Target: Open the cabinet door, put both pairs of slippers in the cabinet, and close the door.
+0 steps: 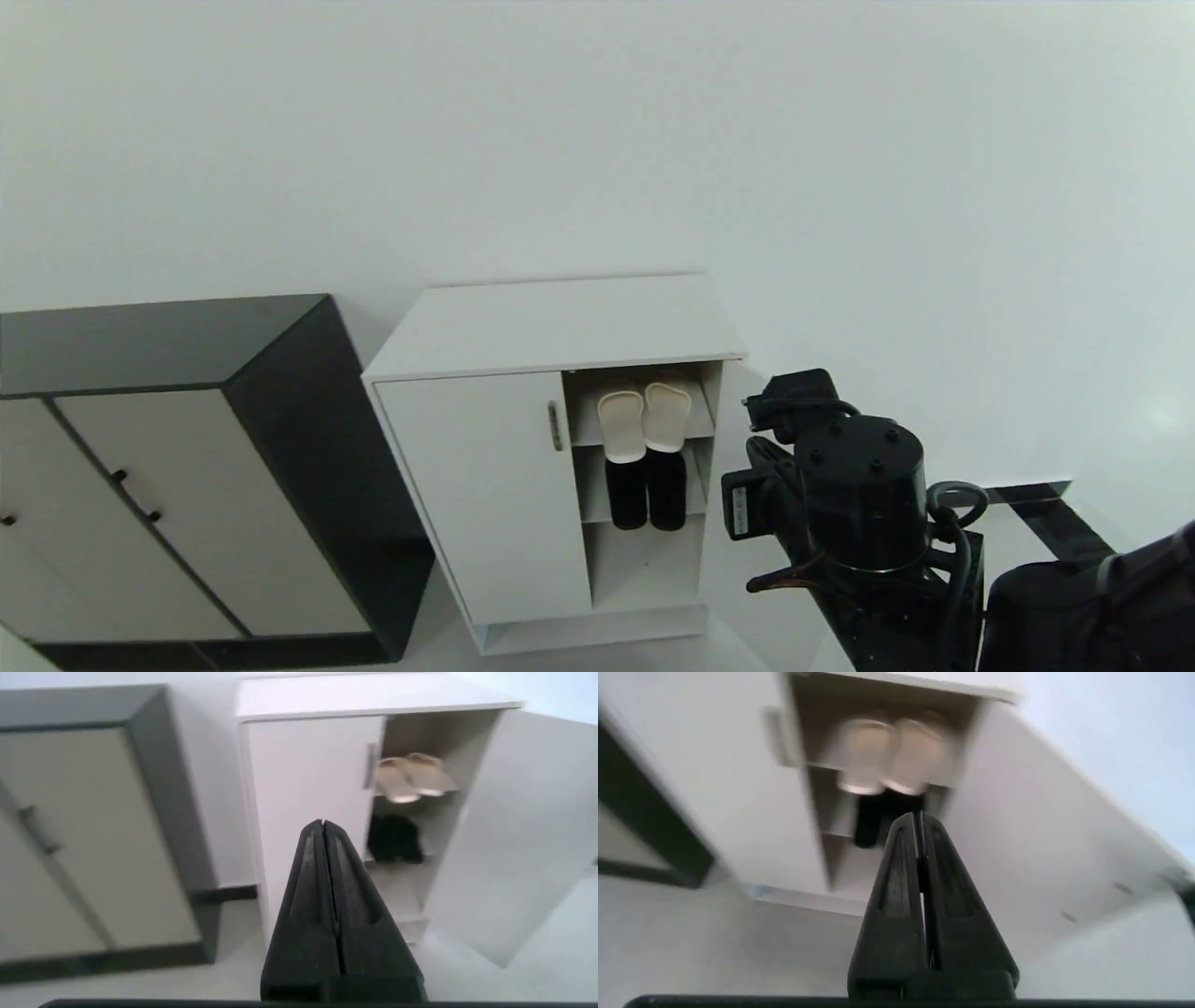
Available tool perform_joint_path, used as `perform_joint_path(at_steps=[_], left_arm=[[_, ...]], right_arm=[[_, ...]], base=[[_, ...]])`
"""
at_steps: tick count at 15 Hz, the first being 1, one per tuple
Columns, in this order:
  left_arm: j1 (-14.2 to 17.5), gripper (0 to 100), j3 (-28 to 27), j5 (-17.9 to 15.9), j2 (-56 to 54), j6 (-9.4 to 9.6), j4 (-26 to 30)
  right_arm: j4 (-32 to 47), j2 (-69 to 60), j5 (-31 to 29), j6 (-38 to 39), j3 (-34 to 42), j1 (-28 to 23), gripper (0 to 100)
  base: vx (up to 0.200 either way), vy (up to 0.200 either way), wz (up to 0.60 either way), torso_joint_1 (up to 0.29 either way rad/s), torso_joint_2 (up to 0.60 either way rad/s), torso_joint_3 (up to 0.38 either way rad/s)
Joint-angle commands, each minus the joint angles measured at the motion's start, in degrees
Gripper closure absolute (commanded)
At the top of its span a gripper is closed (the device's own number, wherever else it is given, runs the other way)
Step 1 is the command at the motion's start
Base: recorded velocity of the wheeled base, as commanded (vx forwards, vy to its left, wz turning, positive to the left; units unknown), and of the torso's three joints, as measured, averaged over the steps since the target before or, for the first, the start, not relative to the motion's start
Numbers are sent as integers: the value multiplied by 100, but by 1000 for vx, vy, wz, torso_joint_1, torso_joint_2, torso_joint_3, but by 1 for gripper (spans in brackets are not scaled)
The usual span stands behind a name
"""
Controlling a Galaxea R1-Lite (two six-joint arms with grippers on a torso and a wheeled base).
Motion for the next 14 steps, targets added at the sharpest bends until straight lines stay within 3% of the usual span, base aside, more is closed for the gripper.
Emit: perform_joint_path(at_steps=[1,6,11,14], left_arm=[[1,100,7,-2,7,4,-1],[1,100,-1,7,7,-14,-1],[1,100,7,-2,7,4,-1],[1,100,7,-2,7,4,-1]], right_arm=[[-13,-6,9,-27,-9,-30,100],[-189,152,342,-115,-97,-557,100],[118,758,896,-89,-1239,-1498,100],[584,1066,1230,-36,-1916,-1911,100]], base=[[0,0,0,0,0,0],[0,0,0,0,0,0],[0,0,0,0,0,0],[-200,0,0,4,2,5]])
